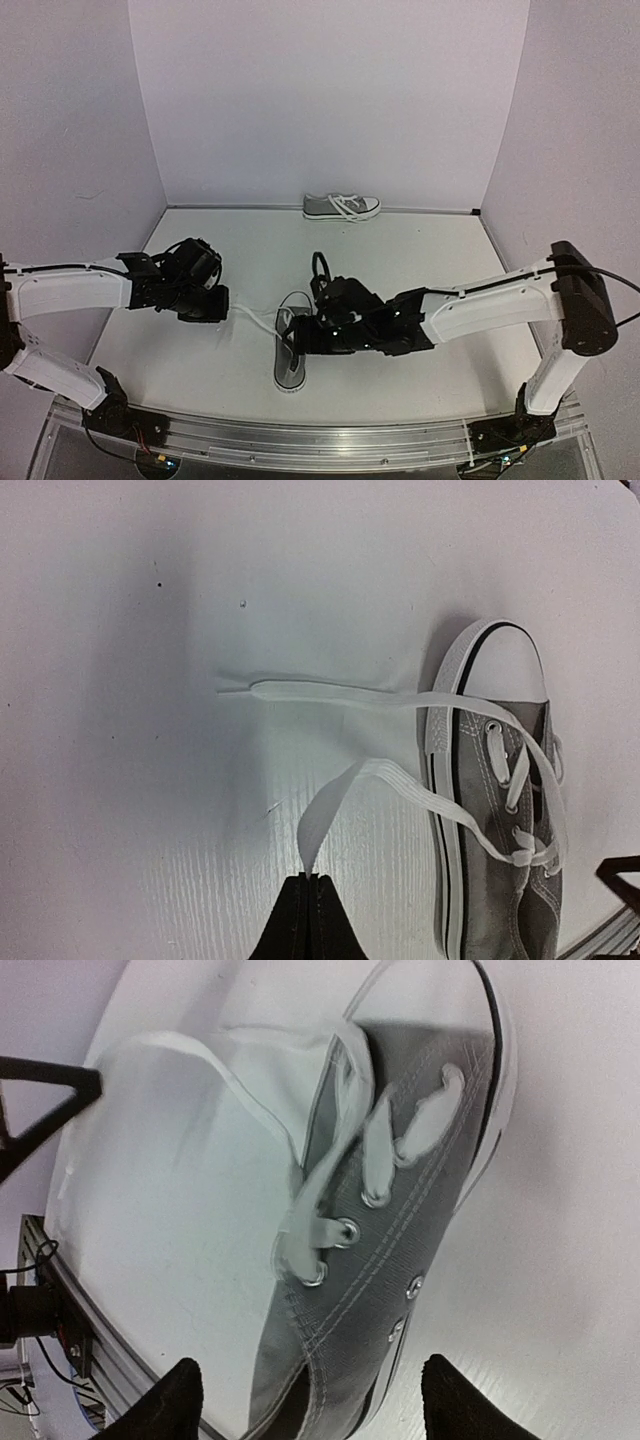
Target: Tie the shoes
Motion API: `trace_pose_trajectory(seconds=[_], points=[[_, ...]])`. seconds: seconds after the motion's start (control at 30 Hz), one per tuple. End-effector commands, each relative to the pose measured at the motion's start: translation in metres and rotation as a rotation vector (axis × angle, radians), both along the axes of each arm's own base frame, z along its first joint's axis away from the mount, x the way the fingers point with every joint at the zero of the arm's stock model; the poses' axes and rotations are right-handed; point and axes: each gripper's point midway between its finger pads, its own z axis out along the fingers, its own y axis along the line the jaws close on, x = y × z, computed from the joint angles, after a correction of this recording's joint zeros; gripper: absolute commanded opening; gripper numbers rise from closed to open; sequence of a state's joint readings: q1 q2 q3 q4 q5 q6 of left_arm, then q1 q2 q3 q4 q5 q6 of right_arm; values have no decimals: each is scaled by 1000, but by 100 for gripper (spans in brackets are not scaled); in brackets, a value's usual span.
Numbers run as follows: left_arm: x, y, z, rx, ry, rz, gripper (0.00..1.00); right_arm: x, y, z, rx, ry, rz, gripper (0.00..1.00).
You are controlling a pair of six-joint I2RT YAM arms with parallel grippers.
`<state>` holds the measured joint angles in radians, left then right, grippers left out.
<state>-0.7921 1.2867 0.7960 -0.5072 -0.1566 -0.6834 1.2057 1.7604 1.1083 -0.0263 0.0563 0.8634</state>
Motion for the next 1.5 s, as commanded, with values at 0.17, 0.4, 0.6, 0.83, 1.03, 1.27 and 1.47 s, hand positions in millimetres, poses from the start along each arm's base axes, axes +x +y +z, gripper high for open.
trace_pose_trajectory(seconds=[0.17, 0.4, 0.6, 0.83, 1.03, 1.27, 1.47], points=[[-28, 13, -16, -75, 64, 32, 0, 67, 42, 92, -161, -423, 168, 77], [-52, 31, -22, -156, 85, 96, 0, 108, 72, 55, -213, -403, 284, 63], [-64, 40, -31, -185, 95, 109, 0, 124, 94, 13, -247, -373, 425, 62], [-66, 41, -38, -179, 101, 100, 0, 142, 123, -7, -210, -356, 483, 59], [-65, 42, -39, -171, 95, 105, 0, 142, 143, -27, -177, -321, 524, 55], [-64, 43, -41, -169, 92, 111, 0, 142, 146, -52, -199, -290, 541, 52], [-64, 42, -41, -181, 89, 115, 0, 143, 142, -73, -253, -268, 535, 50]])
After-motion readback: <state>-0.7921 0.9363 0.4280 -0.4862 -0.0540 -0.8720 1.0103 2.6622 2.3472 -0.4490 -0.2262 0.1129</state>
